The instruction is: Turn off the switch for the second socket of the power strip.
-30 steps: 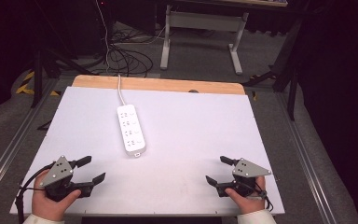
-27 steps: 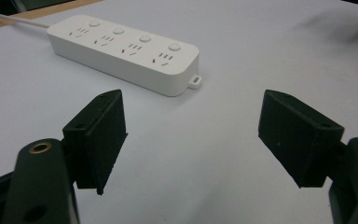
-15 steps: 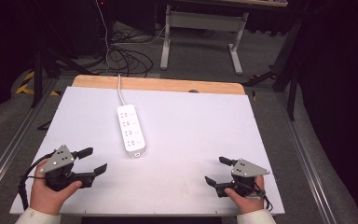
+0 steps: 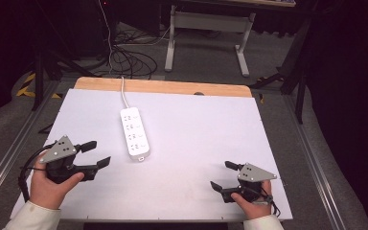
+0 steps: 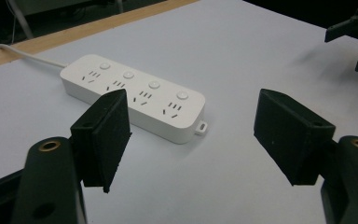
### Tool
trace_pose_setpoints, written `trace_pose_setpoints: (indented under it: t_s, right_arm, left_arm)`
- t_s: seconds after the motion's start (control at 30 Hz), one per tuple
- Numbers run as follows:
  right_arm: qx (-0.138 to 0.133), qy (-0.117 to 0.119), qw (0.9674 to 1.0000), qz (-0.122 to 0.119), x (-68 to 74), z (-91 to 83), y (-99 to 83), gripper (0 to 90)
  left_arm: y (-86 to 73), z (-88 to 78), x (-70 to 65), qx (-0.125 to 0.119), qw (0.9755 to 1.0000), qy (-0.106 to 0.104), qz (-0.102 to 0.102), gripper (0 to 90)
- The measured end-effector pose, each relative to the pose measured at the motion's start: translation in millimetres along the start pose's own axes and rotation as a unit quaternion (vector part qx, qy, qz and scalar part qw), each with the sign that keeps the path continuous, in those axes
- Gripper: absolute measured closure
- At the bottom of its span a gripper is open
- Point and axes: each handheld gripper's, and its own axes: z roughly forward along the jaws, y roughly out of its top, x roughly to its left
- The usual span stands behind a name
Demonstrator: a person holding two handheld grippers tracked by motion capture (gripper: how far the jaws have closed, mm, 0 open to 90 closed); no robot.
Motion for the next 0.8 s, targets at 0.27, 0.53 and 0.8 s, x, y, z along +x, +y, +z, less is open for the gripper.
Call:
trace_pose_setpoints:
  t_s: [0.27, 0.53, 0.8]
  right_arm:
    - [0.001, 0.001, 1.0, 0.0, 0.0, 0.4, -0.2, 12.4]
    - [0.002, 0.002, 1.0, -0.001, 0.0, 0.2, -0.1, 12.4]
    - [0.001, 0.003, 1.0, -0.001, 0.3, 0.4, -0.1, 12.4]
  left_arm:
    - [11.9, 5.7, 4.1, 0.005, 1.0, 0.004, 0.003, 27.7]
    - [19.6, 11.5, 7.5, 0.005, 1.0, 0.002, -0.001, 27.2]
    - [27.5, 22.1, 14.6, 0.008, 0.9999, 0.002, -0.011, 27.9]
